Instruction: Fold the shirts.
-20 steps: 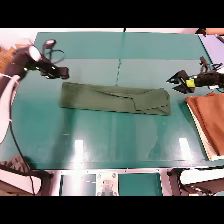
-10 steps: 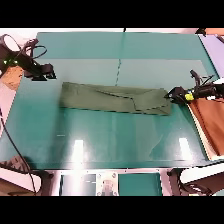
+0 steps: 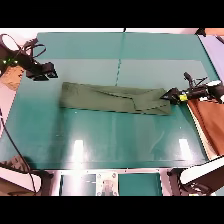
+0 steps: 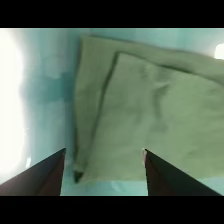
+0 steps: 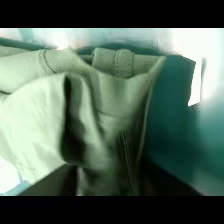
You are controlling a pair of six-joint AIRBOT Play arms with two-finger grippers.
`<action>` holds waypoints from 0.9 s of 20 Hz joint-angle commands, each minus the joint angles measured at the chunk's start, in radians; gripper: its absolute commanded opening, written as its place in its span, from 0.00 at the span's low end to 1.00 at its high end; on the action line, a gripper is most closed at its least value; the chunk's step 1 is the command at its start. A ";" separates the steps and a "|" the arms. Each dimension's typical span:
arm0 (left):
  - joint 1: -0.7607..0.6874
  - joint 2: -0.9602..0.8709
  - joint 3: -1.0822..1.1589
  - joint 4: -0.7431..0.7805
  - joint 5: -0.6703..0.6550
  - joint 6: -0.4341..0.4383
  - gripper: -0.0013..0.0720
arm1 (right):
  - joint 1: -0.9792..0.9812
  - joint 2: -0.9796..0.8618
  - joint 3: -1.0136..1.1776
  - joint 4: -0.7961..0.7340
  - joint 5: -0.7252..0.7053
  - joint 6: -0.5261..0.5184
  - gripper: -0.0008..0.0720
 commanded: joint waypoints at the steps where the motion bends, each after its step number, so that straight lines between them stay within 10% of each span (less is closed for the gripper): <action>1: -0.006 -0.005 0.001 -0.125 0.019 0.037 0.61 | 0.050 -0.039 0.008 -0.021 -0.037 0.026 0.55; 4: -0.040 -0.006 0.001 -0.131 0.037 0.060 0.59 | 0.082 -0.044 0.018 -0.021 -0.023 0.028 0.05; 5: -0.062 -0.006 0.001 -0.132 0.044 0.072 0.59 | 0.082 -0.044 0.030 -0.024 -0.006 0.040 0.04; 7: -0.116 -0.006 0.001 -0.134 0.071 0.116 0.09 | 0.080 -0.043 0.081 -0.024 0.056 0.061 0.04; 18: -0.677 -0.274 -0.029 -0.388 0.603 0.167 0.06 | 0.105 0.230 0.465 -0.021 0.377 0.223 0.04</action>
